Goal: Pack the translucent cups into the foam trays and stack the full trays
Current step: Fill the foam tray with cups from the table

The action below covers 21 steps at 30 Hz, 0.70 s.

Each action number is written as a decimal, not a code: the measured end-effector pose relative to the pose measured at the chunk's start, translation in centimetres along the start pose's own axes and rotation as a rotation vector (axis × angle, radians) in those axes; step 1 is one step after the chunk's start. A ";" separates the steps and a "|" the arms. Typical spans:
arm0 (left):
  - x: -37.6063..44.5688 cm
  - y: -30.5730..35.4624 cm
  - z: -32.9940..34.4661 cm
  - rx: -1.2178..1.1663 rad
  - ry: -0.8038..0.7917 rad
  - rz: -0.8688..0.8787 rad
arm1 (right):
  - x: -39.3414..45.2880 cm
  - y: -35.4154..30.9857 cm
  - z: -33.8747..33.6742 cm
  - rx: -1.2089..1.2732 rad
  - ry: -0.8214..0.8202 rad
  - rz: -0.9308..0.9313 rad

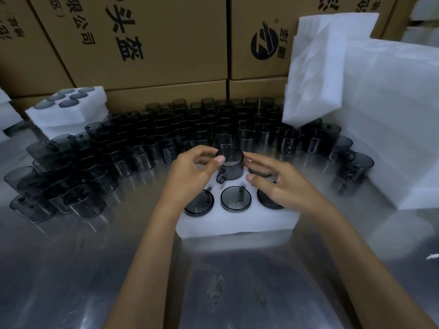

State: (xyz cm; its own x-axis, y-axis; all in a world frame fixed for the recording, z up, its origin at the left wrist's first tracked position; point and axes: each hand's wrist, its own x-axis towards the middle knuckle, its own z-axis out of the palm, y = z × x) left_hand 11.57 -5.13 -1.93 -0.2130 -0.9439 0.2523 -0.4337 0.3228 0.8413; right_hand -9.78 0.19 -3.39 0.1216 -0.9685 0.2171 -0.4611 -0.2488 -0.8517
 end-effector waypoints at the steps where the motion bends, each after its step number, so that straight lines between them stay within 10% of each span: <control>1: 0.0 0.0 0.0 0.002 -0.002 0.002 | 0.0 0.1 0.0 -0.006 -0.005 0.001; 21: -0.5 0.5 -0.2 0.148 -0.016 0.025 | -0.2 -0.3 0.3 -0.439 -0.048 -0.004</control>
State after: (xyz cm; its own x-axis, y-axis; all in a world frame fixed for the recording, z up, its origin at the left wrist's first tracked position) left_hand 11.59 -4.50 -1.54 -0.2392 -0.9345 0.2635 -0.5525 0.3542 0.7545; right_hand -9.42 0.44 -3.29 0.1601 -0.9688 0.1890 -0.7893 -0.2406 -0.5649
